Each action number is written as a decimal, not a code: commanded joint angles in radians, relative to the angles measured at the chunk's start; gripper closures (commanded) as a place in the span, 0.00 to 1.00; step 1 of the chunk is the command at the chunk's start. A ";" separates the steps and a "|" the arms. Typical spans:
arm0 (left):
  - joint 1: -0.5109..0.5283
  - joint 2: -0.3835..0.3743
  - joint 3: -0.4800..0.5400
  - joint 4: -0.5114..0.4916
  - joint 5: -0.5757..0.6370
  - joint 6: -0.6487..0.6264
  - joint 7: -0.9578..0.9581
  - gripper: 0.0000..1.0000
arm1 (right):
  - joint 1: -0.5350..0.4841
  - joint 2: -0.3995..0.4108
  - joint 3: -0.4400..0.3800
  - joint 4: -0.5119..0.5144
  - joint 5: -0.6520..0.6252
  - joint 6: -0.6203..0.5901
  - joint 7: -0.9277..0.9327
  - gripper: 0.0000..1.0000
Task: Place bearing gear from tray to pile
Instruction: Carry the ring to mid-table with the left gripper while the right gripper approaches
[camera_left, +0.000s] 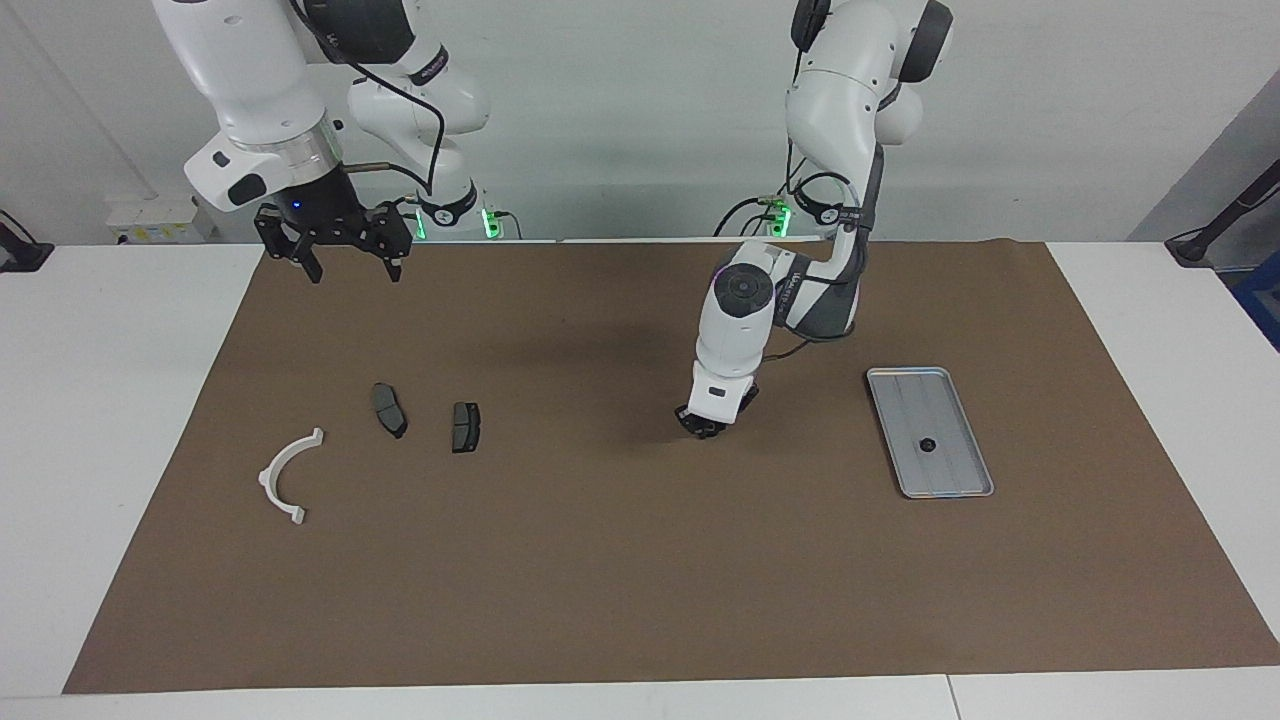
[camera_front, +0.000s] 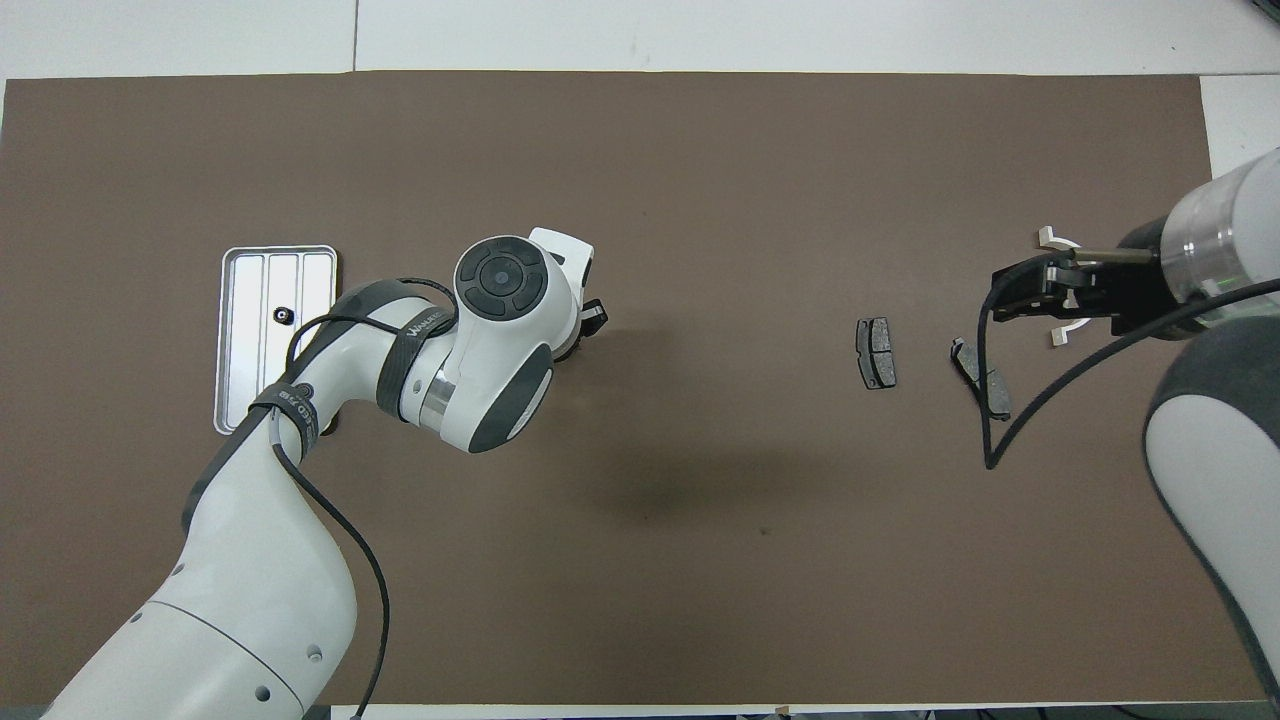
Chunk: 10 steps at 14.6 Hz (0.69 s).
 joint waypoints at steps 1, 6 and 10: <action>-0.010 -0.016 0.017 -0.031 0.029 0.024 -0.024 0.00 | 0.036 -0.010 -0.001 -0.056 0.024 0.061 0.095 0.00; 0.030 -0.062 0.040 -0.023 0.042 -0.007 -0.012 0.00 | 0.162 0.063 -0.001 -0.085 0.024 0.155 0.300 0.00; 0.125 -0.103 0.040 -0.034 0.040 -0.036 -0.021 0.00 | 0.281 0.192 -0.001 -0.087 0.024 0.290 0.538 0.00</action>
